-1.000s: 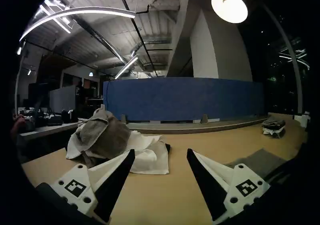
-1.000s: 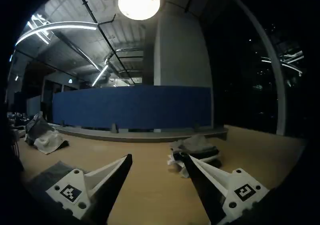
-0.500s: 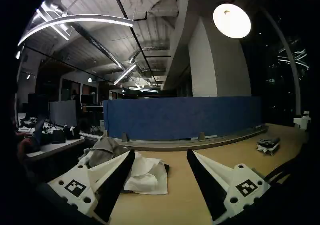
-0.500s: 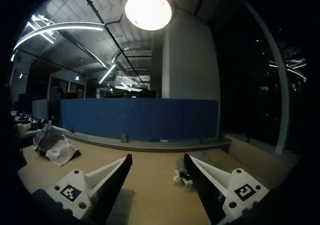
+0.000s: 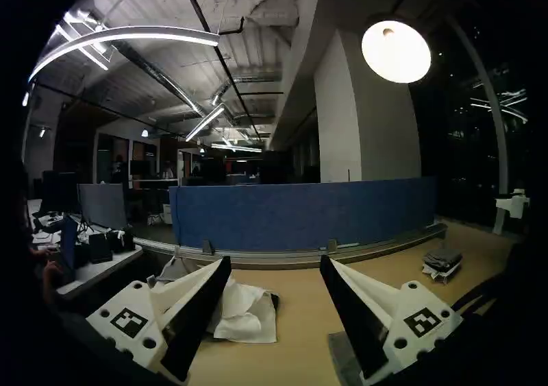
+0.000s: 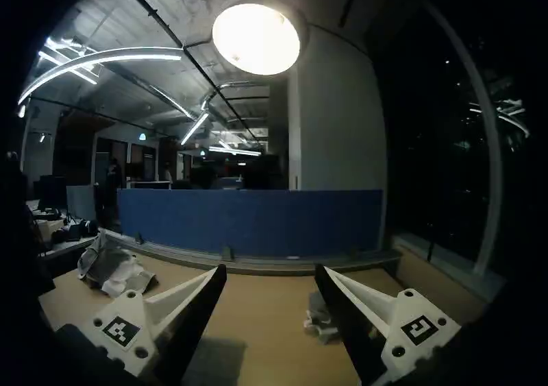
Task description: Fold towel
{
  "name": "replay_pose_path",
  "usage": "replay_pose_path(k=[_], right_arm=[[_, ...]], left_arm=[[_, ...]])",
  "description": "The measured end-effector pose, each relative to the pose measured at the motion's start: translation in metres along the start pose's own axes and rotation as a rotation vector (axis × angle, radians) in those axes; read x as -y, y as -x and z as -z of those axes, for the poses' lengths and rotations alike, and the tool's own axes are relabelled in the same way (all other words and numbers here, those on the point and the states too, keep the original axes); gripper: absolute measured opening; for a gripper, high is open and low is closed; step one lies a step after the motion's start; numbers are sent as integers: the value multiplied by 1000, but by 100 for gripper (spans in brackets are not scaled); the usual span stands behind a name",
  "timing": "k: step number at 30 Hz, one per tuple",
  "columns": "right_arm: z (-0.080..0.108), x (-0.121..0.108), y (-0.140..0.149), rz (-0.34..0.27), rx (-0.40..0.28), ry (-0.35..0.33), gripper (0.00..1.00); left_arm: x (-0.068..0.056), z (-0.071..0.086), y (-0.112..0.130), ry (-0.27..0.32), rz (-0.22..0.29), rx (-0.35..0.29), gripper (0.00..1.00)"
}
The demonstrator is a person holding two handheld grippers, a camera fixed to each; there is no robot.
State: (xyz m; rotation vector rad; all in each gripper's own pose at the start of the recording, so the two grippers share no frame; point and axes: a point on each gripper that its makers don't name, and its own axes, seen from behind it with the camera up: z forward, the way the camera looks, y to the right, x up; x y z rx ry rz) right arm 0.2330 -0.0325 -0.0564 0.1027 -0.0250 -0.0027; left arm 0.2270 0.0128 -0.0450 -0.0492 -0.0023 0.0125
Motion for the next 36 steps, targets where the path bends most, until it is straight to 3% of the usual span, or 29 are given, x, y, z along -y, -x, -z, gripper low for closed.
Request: replay_pose_path(k=[9,18,26,36], right_arm=[[3,6,6,23,37,-38,100],[2,21,28,10,113,-88,100],[8,40,62,88,228,-165,100],[24,54,96,100,396,-274,100]], left_arm=[[-6,1,-5,37,32,19,97],[-25,6,21,104,-4,86,97],[-52,21,58,214,-20,179,97],[-94,44,104,426,-81,328,97]])
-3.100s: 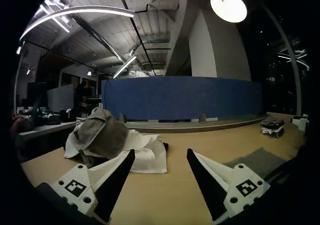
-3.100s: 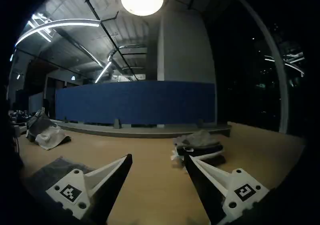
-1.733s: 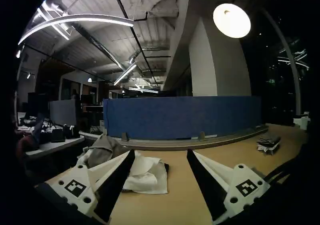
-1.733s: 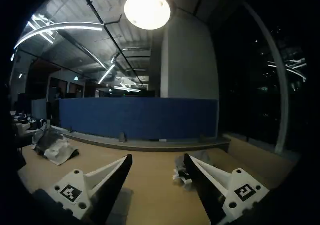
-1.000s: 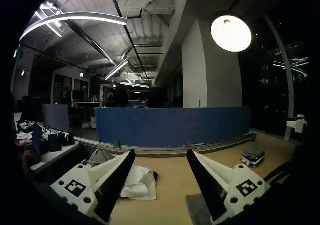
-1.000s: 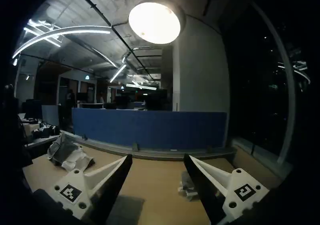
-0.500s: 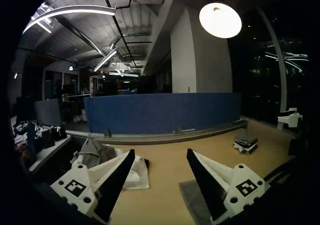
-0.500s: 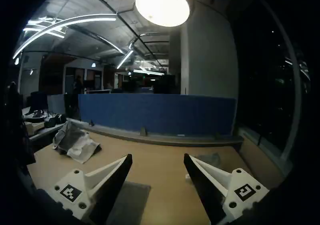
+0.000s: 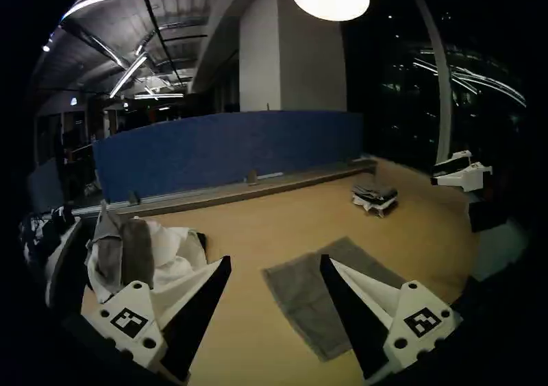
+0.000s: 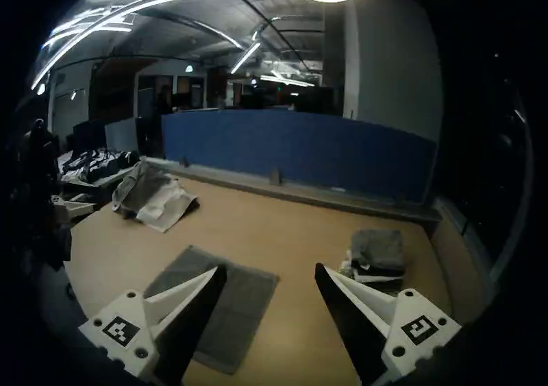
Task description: Fold towel
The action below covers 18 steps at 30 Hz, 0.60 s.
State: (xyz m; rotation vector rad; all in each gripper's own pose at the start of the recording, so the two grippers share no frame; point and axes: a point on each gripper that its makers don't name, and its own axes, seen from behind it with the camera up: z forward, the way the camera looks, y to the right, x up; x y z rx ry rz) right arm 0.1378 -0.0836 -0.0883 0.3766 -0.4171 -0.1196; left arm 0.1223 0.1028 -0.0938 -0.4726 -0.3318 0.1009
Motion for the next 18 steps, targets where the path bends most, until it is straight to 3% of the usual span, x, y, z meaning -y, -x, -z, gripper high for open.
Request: replay_pose_path(k=[7,18], right_arm=[[2,14,27,48,107,-74,100],[0,30,62,58,188,-129,100]], left_arm=[[-20,-5,19,76,-28,67,97],[-43,-12,55,133,-50,137,97]])
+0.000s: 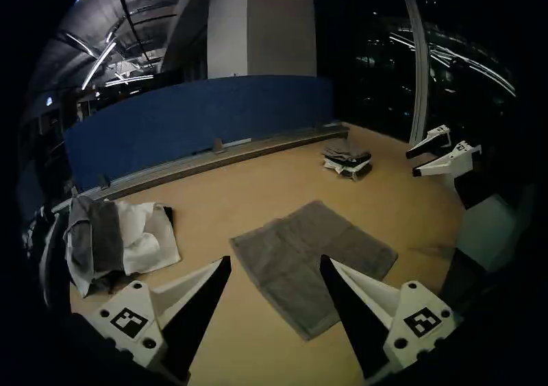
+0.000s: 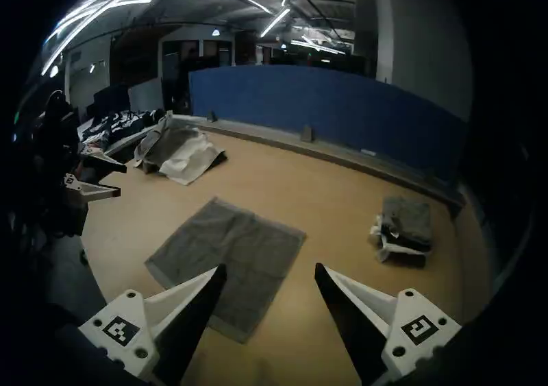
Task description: Fold towel
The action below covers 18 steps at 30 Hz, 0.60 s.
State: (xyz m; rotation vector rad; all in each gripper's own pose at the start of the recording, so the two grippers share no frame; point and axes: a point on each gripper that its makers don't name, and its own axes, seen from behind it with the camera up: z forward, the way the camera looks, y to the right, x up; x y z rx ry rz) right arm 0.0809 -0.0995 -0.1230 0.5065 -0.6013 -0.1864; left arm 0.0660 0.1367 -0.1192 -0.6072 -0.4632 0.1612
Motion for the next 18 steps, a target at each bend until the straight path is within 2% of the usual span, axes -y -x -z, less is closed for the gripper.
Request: replay_pose_path(k=[6,18], right_arm=[[-9,10,22,22,35,-14,100],[-28,23,62,19,77,-22,100]], left_arm=[[-10,-7,22,24,-4,27,97],[-24,-19,71,68,-36,95,97]])
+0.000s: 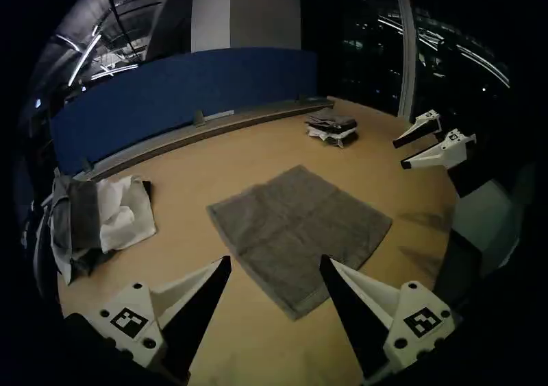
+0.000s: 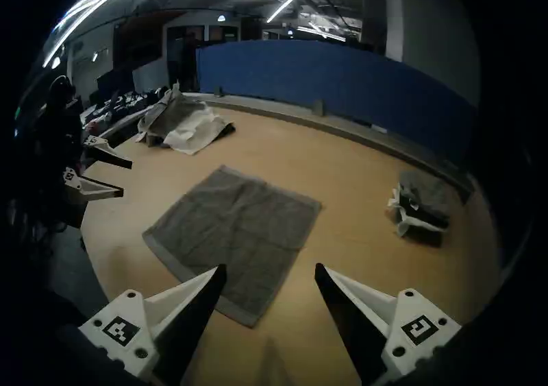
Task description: Fold towel
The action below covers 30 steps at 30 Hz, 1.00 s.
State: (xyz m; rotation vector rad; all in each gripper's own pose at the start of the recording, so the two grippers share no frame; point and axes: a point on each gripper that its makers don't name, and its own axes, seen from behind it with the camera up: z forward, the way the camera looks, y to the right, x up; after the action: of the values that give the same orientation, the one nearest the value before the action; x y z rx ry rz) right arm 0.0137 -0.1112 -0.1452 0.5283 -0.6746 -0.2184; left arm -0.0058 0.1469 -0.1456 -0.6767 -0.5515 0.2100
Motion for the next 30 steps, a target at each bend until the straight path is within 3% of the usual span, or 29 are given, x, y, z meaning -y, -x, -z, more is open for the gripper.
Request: replay_pose_path(k=[13,30], right_arm=[[-26,11,40,3,36,-8,100],[-50,17,75,-6,79,-3,99]], left_arm=[[-12,-19,50,35,-14,75,97],[-19,-39,83,61,-24,127,97]])
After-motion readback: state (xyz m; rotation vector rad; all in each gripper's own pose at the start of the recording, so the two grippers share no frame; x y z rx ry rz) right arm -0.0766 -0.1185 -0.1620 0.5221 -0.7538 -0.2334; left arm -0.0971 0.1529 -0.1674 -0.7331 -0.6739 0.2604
